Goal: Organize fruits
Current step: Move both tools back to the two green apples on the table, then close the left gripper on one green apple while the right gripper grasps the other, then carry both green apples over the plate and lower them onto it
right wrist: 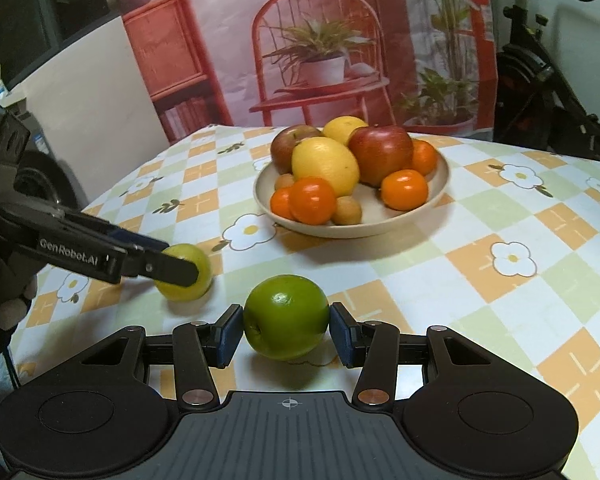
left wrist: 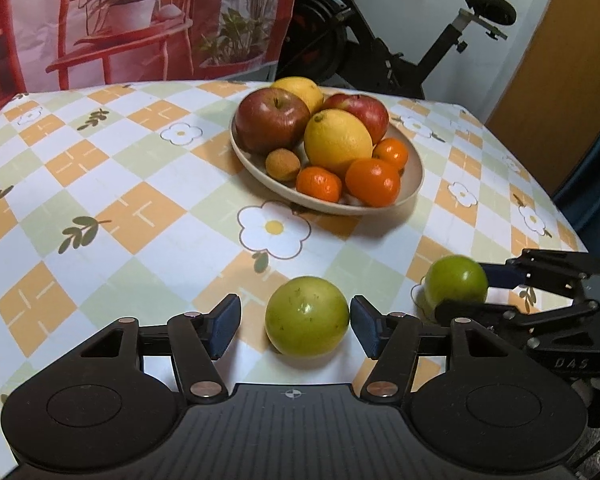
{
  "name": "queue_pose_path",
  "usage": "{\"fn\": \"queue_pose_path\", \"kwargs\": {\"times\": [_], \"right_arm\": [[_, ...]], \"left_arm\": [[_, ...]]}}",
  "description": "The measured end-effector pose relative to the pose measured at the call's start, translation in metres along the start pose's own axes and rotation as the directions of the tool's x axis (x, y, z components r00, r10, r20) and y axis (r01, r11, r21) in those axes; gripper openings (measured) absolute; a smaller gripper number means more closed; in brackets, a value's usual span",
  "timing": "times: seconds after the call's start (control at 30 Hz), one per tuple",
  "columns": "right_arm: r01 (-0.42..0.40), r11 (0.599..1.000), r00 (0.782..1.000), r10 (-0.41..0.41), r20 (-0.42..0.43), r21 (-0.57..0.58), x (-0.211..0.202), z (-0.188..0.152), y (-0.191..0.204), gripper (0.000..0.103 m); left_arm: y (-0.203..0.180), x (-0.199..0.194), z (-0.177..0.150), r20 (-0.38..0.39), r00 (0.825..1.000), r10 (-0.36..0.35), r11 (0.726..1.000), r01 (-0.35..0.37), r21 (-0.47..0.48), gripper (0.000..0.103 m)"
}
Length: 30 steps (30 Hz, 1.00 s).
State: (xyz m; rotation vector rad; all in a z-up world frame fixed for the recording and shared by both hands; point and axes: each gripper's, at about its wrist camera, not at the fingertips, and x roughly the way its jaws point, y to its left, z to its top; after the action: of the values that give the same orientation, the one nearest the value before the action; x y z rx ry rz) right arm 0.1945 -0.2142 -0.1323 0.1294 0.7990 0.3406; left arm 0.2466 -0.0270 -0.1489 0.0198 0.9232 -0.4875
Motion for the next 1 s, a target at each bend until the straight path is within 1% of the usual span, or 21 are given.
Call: {"fn": "queue_pose_path", "kwargs": {"times": [0.2,0.27,0.3,0.4,0.5,0.6,0.77,1.0], "right_arm": [[0.001,1.000,1.000,-0.001,0.002,0.007,-0.001,-0.001,-0.004,0.044],[0.001,1.000,1.000,-0.001,0.003,0.007,-0.001,0.000,-0.004,0.044],[0.001,1.000,1.000,-0.001,0.003,0.007,-0.001,0.000,-0.004,0.044],[0.004,1.000,1.000,-0.004,0.011,0.008,-0.003,0.000,-0.005,0.044],[0.004,1.000,1.000,-0.004,0.022,0.011,-0.007,0.003,-0.006,0.044],[0.006,1.000,0.999,-0.006,0.035,0.006,-0.012,0.009,-0.007,0.044],[0.004,1.000,0.998,-0.004,0.070,-0.003,-0.020,0.023,-0.008,0.044],[0.014,0.999,0.993,-0.008,0.119,-0.052,-0.031,0.052,-0.007,0.044]], "left_arm": [[-0.002,0.008,-0.001,-0.015,1.000,0.005,1.000,-0.005,0.006,0.062],[-0.002,0.009,0.000,-0.015,1.000,-0.008,1.000,0.008,0.007,0.055],[-0.003,0.009,0.000,-0.014,1.000,-0.023,1.000,0.023,0.006,0.050],[-0.006,0.009,0.000,-0.016,1.000,-0.004,1.000,0.004,0.018,0.050],[-0.005,0.005,0.001,-0.014,1.000,-0.004,1.000,0.004,0.007,0.050],[-0.004,-0.004,0.006,0.010,1.000,-0.008,1.000,0.008,0.001,0.050],[-0.006,-0.025,0.021,0.073,0.997,-0.011,1.000,0.010,0.008,0.050],[-0.010,-0.056,0.046,0.171,0.985,-0.011,1.000,0.009,0.010,0.050]]}}
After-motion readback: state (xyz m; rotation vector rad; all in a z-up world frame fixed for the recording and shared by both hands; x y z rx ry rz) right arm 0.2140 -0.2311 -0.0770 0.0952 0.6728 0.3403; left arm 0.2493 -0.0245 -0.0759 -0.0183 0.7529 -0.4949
